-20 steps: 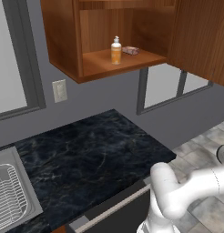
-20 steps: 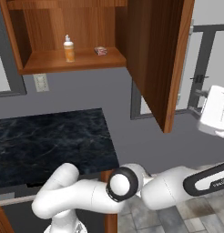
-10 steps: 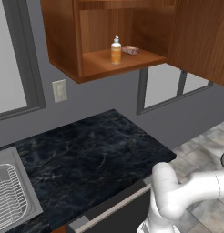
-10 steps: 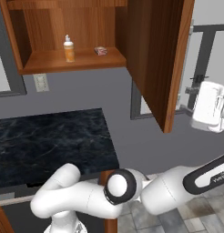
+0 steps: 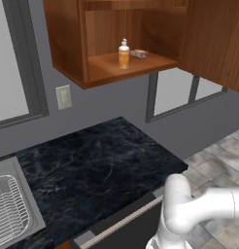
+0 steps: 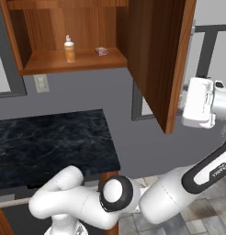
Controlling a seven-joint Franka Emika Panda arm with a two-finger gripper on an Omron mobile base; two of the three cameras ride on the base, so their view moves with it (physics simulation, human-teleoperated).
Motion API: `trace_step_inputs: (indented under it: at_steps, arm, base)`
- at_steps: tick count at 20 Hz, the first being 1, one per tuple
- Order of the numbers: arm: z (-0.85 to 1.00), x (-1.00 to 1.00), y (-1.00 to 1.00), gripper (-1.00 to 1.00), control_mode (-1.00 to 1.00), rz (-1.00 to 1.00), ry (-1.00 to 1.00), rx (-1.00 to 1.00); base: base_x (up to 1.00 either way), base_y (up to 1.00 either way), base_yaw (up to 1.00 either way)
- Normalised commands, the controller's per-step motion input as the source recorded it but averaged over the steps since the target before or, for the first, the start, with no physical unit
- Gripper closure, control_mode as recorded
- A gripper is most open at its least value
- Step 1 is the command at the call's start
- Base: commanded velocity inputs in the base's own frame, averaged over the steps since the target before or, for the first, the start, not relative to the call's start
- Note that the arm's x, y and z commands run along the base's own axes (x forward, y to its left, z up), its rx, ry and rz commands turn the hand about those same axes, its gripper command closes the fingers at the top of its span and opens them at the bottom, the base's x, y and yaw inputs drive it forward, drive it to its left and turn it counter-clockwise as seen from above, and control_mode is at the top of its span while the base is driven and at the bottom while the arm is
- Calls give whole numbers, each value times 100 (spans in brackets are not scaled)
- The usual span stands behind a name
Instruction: Pick up the soap dispenser and bar soap from the sink, and place them back in the cabinet, and close the cabinet door.
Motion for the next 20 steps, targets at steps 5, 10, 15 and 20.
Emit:
trace_step_inputs:
  at_steps: [5,10,15,20]
  arm:
    - [0,-7,47,-100,-100,0,0,0]
    - [0,-19,53,-100,-100,0,0,0]
    - [0,-26,60,-100,-100,0,0,0]
    - [0,-20,68,-100,-100,0,0,0]
  base:
    - [0,0,0]
    - [0,0,0]
    - [0,0,0]
    - [0,0,0]
